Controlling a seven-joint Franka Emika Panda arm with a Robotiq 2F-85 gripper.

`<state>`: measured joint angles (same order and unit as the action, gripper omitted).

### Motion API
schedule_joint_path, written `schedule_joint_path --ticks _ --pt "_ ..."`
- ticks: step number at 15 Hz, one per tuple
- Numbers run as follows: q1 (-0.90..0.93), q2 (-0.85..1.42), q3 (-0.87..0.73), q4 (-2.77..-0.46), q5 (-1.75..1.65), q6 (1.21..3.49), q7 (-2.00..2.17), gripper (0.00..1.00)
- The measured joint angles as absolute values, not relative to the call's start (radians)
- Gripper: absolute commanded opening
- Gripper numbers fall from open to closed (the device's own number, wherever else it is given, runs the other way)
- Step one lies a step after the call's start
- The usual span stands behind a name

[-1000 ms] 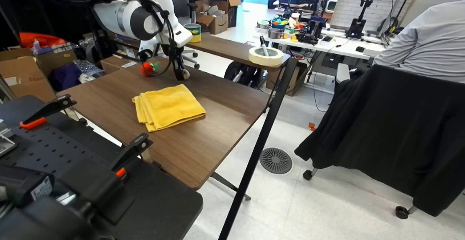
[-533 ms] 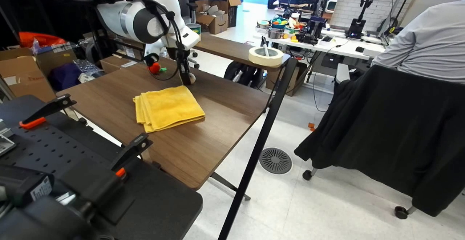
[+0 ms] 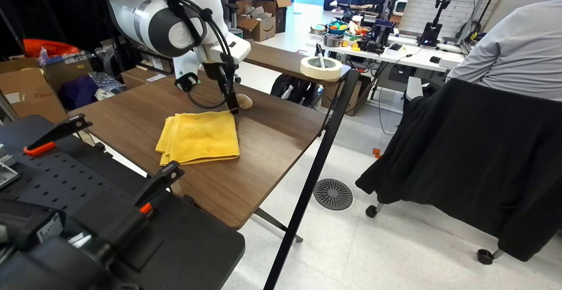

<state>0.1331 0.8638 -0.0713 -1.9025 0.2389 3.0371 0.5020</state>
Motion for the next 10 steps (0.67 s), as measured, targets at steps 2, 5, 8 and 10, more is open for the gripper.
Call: schedule_joint_path --ticks 2,5,8,10 --pt "0.104 0.805 -0.049 -1.985 0.239 3.078 0.438 1.0" --pt "0.055 0.69 -0.009 -2.12 0.239 3.106 0.351 1.0" --pt "0.015 0.545 0.011 -2.268 0.239 3.106 0.285 1.0" --pt "-0.002 0.449 0.012 -2.359 0.239 3.101 0.273 1.0"
